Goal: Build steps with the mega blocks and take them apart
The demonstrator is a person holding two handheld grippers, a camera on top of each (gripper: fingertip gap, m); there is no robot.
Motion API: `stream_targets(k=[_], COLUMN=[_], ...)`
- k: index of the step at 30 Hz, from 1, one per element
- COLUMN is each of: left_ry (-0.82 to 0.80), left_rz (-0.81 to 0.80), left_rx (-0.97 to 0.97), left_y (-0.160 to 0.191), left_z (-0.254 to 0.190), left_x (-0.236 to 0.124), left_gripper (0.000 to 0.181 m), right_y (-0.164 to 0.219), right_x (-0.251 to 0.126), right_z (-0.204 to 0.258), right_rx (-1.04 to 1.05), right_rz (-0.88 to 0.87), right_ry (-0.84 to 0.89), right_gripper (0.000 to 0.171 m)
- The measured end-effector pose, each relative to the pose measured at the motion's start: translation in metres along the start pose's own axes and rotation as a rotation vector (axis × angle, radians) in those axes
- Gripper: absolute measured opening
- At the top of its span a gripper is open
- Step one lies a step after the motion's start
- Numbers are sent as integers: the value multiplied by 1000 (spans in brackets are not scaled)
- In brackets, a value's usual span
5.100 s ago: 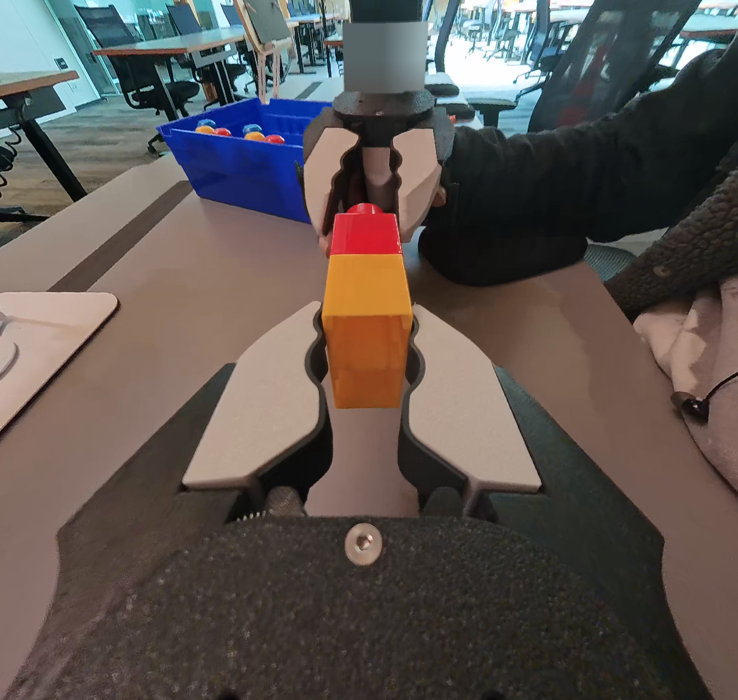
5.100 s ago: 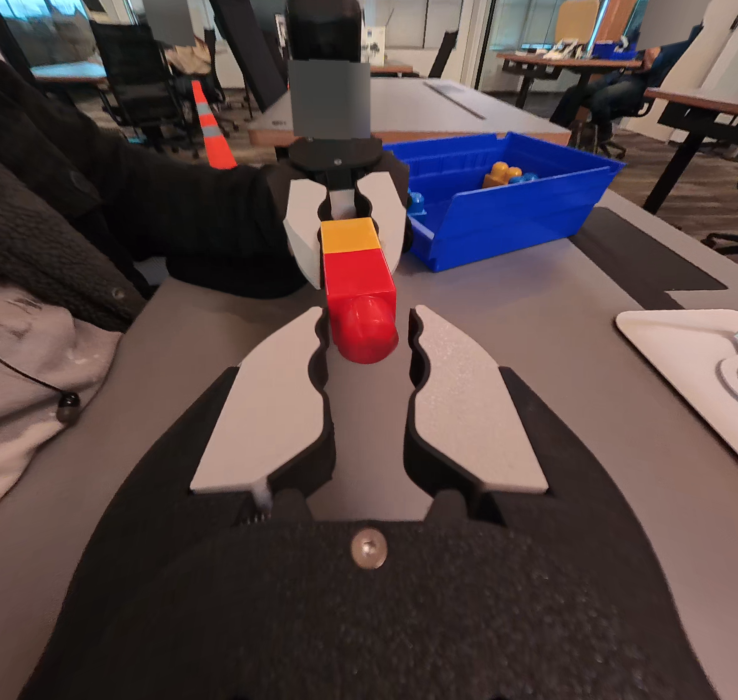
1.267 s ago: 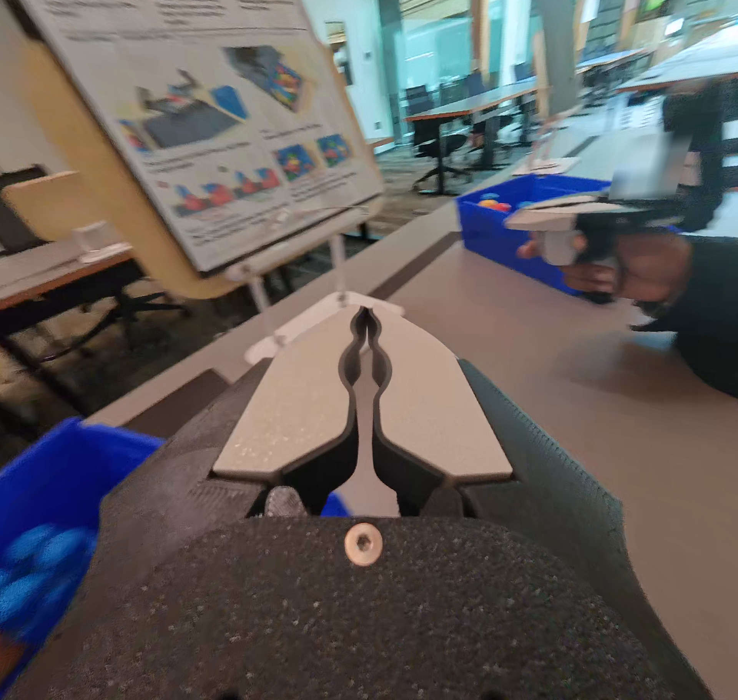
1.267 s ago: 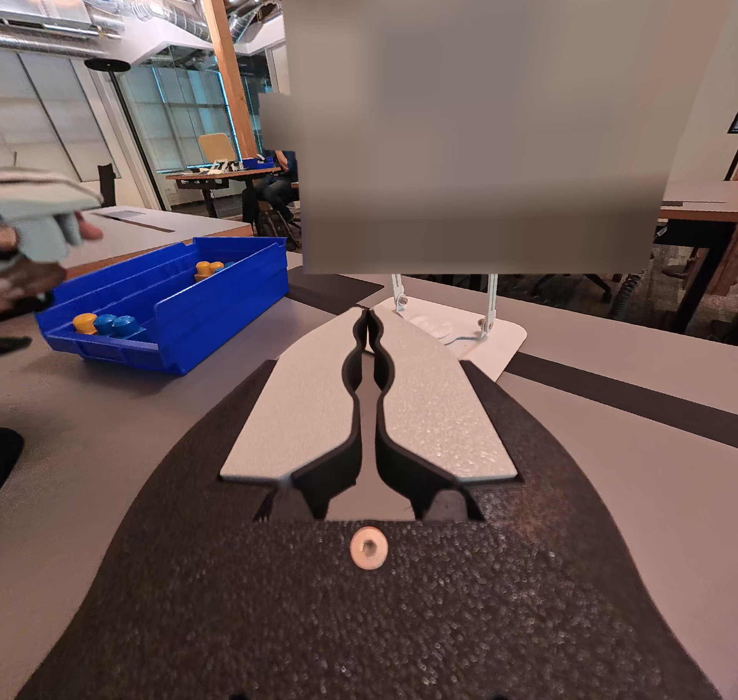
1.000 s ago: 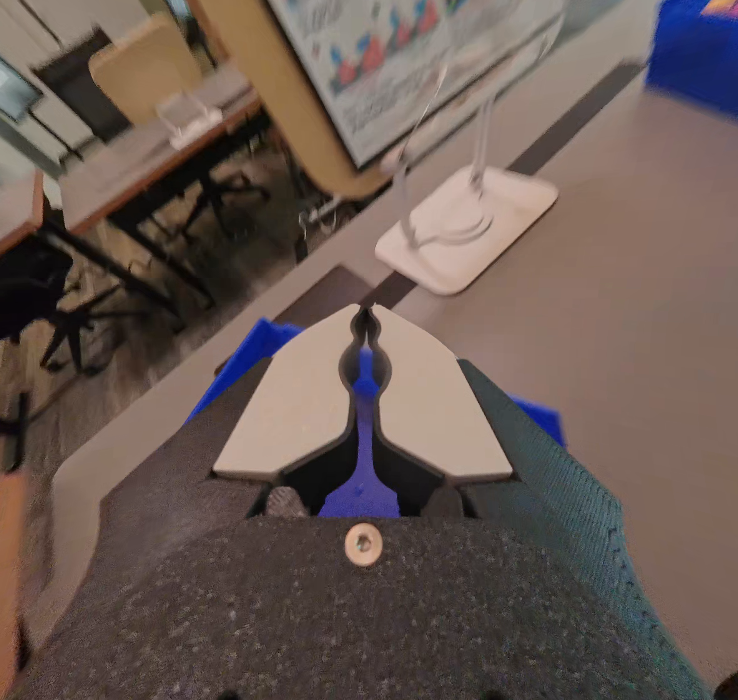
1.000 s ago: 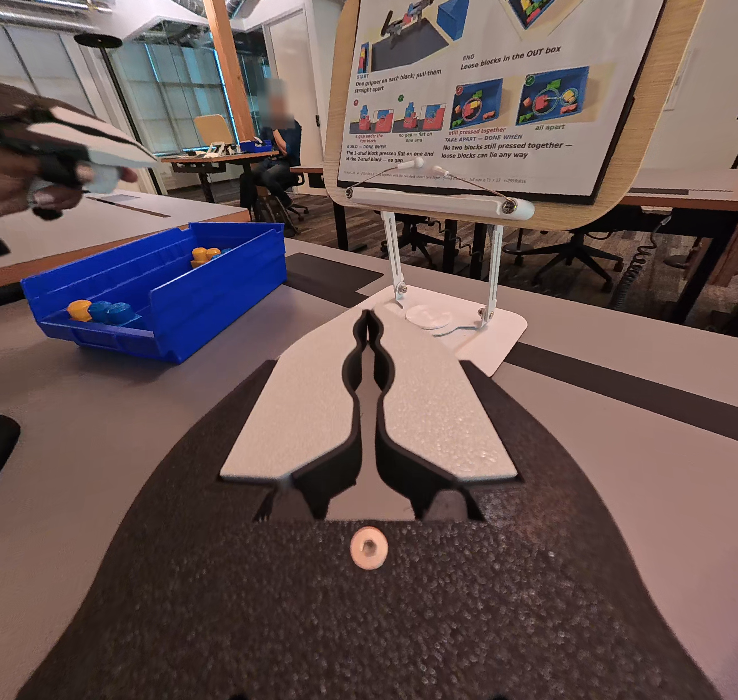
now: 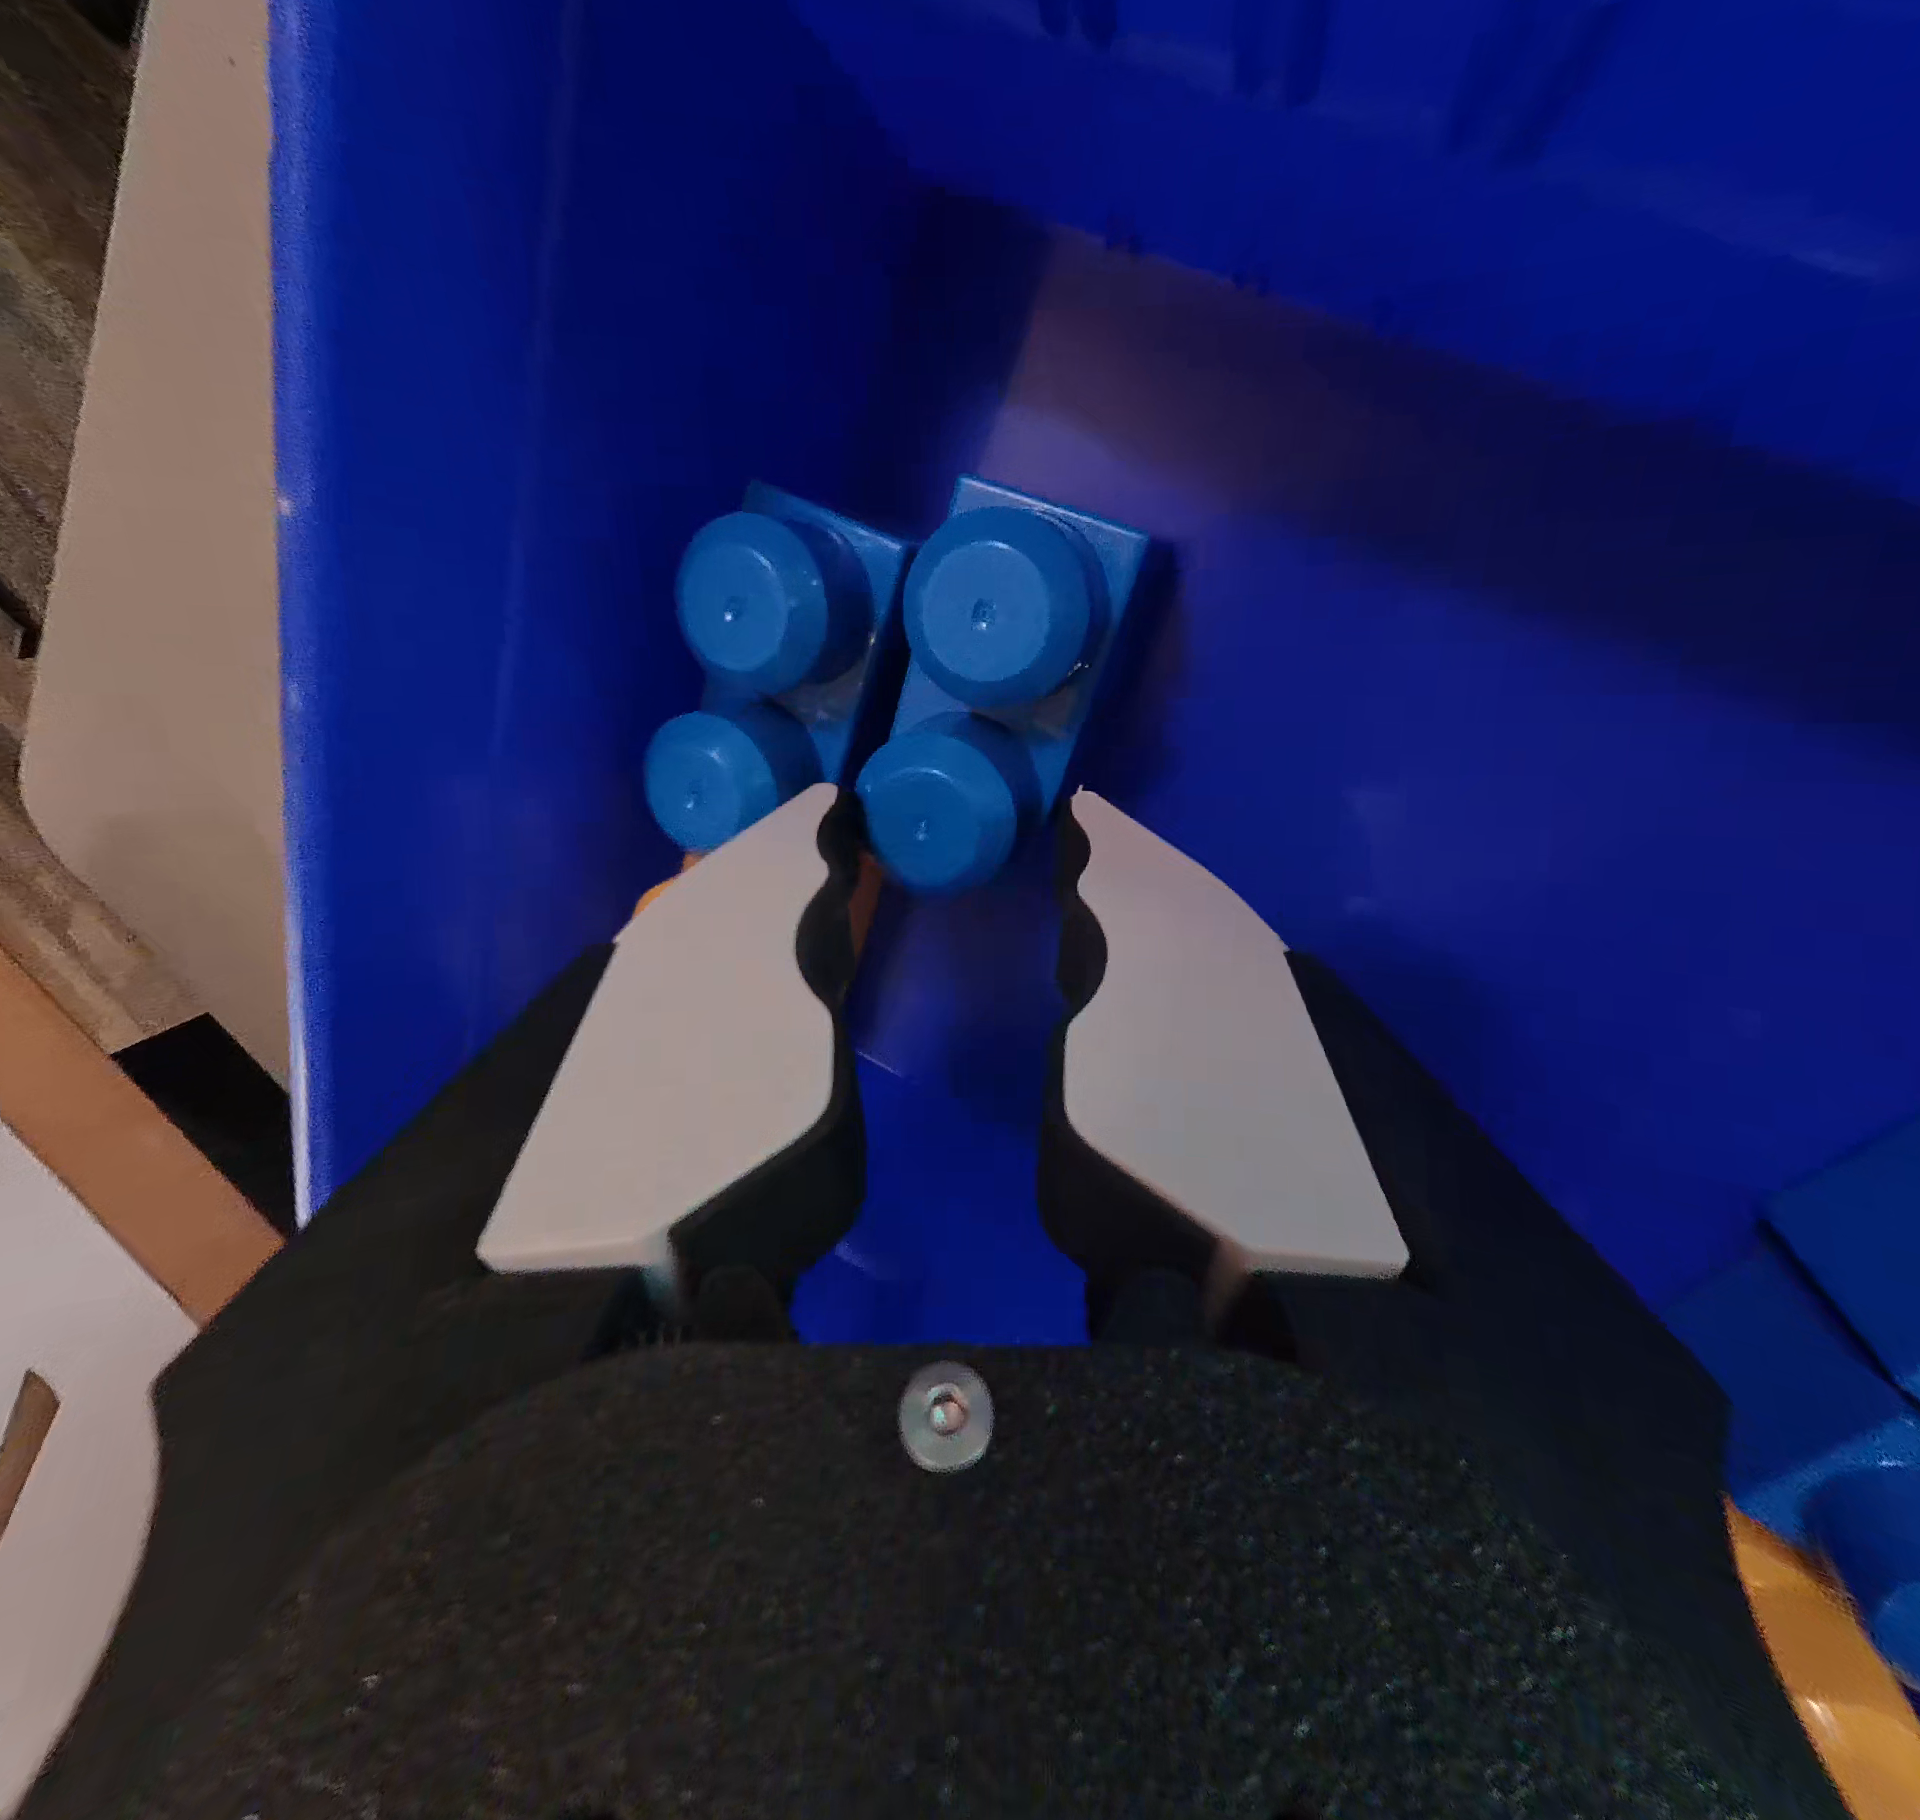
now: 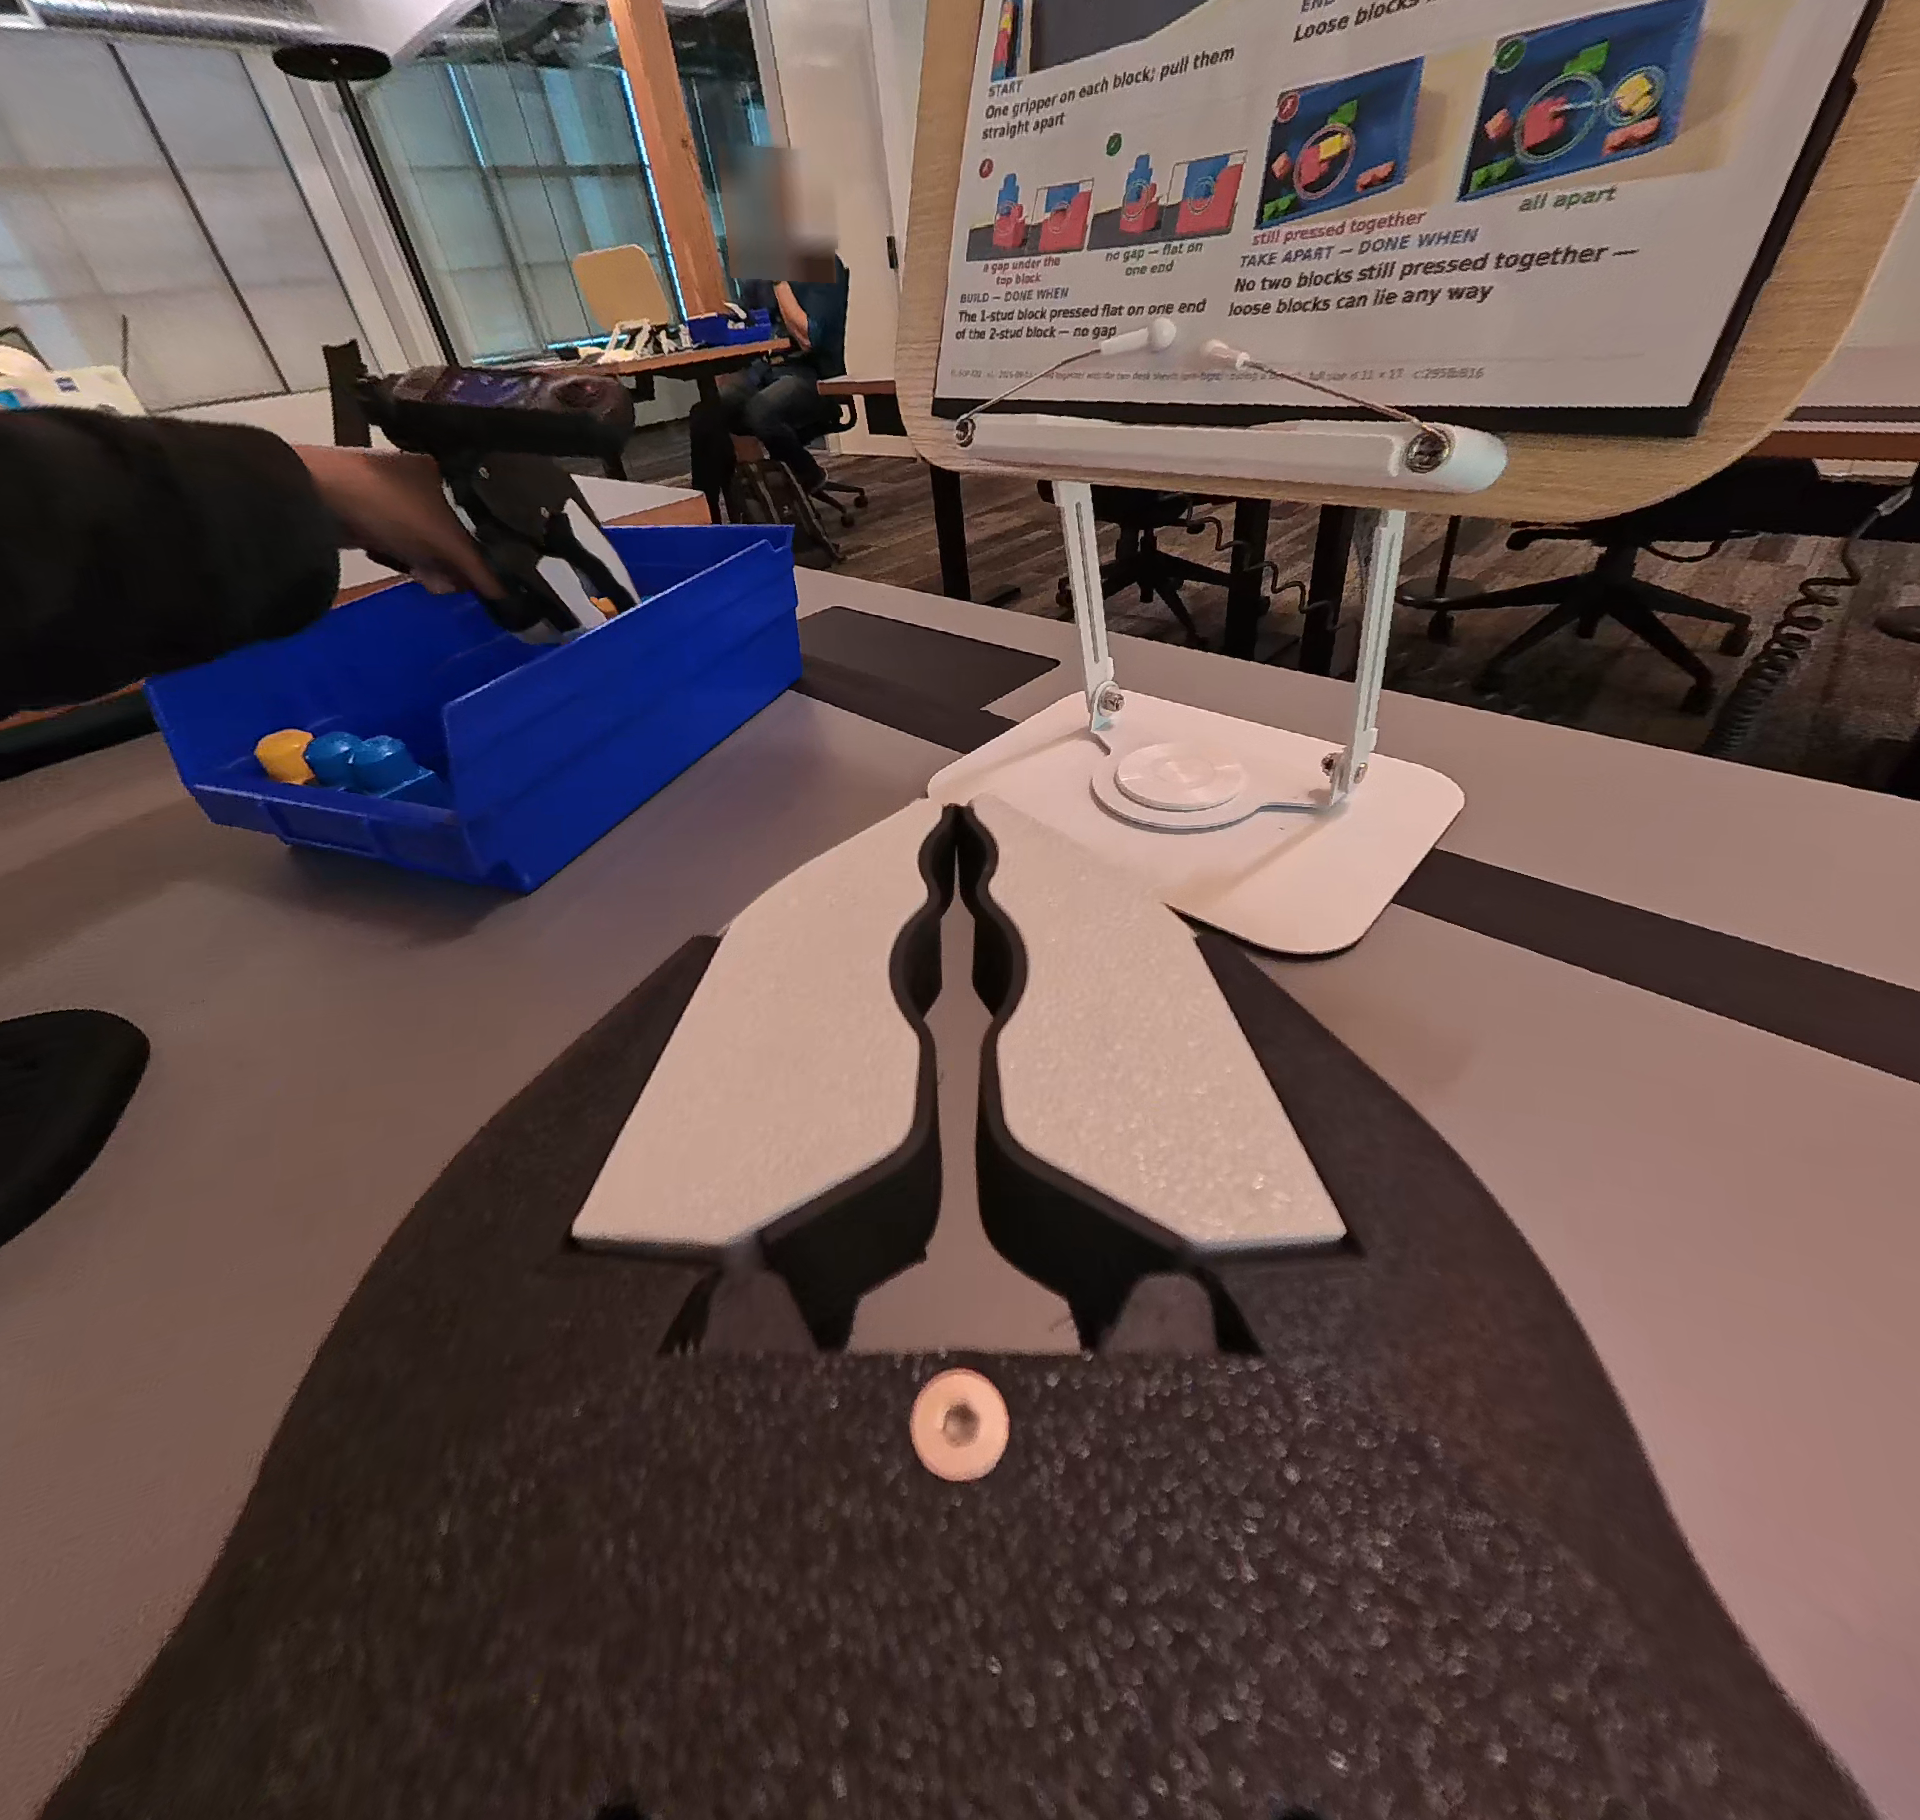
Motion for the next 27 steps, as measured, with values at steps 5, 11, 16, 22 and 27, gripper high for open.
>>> stream_targets(k=[5, 11, 16, 22, 27], left_ry=[-8, -90, -106, -11, 88], left_rz=[-9, -178, -403, -509, -532], left_rx=[21, 15, 19, 167, 295], left_y=[3, -4, -30, -65, -89], left_z=[-1, 5, -23, -110, -185], left_x=[-14, -76, -145, -184, -185], left_gripper=[36, 34, 34, 34, 34], right_y=[1, 0, -3, -3, -1], right_x=[0, -1, -1, 0, 0], right_z=[2, 4, 8, 17, 41], right_rx=[-12, -18, -38, -80, -169], right_rz=[5, 1, -6, -3, 6], right_ry=[-6, -10, -16, -39, -182], right_gripper=[0, 0, 0, 0, 6])
Point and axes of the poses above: each gripper's, where its closed fingertips meet, x out along the fingers, y out of its underside, z = x × y across the jaws, the point moved 5 cm from there along -x, back along the fingers
